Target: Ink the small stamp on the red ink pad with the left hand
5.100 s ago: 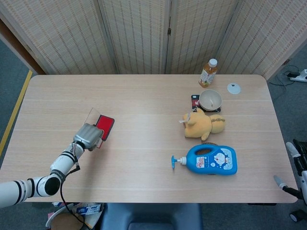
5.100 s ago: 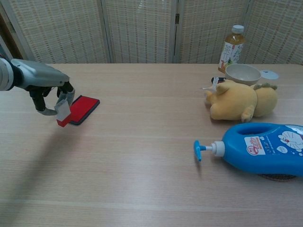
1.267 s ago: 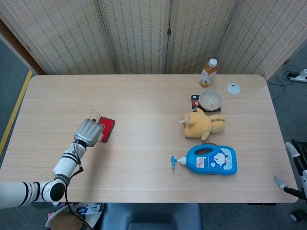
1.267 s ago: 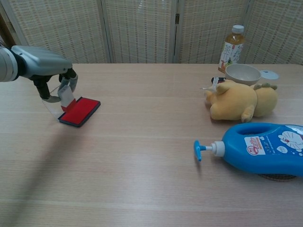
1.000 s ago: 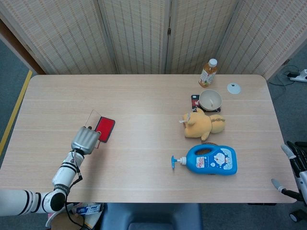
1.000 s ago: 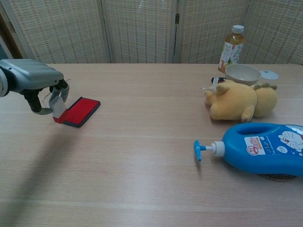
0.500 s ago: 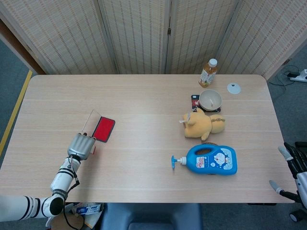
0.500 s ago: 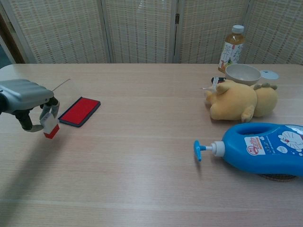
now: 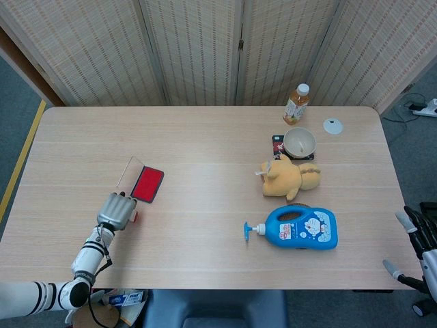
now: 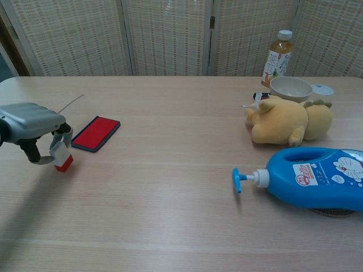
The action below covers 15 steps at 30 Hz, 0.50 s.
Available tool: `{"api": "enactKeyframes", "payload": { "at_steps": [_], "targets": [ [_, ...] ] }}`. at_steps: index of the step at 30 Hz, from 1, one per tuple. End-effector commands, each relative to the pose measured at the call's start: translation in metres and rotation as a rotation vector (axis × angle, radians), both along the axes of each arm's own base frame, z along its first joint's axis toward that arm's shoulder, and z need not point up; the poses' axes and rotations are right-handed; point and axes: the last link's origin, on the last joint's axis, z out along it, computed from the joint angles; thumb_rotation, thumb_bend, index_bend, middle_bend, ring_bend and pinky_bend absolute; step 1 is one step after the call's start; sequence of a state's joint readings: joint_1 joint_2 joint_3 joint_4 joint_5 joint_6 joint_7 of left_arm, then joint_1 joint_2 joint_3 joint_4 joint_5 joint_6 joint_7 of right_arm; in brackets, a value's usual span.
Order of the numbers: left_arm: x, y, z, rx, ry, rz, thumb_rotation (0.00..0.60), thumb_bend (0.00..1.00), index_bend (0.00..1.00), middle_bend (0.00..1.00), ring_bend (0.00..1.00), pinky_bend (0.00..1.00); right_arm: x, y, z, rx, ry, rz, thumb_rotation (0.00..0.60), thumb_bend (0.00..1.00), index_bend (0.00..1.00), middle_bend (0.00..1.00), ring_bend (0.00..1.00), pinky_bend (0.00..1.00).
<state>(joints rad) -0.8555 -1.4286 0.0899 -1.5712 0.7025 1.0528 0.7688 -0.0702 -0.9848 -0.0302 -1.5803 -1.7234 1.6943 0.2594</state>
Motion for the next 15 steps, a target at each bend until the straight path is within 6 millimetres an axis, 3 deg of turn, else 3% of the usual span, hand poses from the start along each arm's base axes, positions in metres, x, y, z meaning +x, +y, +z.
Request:
{"api": "enactKeyframes", "payload": {
  "at_steps": [1, 15],
  "targets": [
    [-0.002, 0.0, 0.0, 0.002, -0.008, 0.003, 0.6, 0.34, 0.55, 0.46, 0.27, 0.42, 0.0, 0.0, -0.001, 0.003, 0.003, 0.001, 0.6, 0.2, 0.0, 0.0, 0.0, 0.0],
    [-0.014, -0.001, 0.002, -0.007, -0.032, 0.011, 0.6, 0.34, 0.54, 0.44, 0.26, 0.42, 0.001, -0.001, -0.005, 0.008, 0.014, -0.002, 0.6, 0.2, 0.0, 0.0, 0.0, 0.0]
  ]
}}
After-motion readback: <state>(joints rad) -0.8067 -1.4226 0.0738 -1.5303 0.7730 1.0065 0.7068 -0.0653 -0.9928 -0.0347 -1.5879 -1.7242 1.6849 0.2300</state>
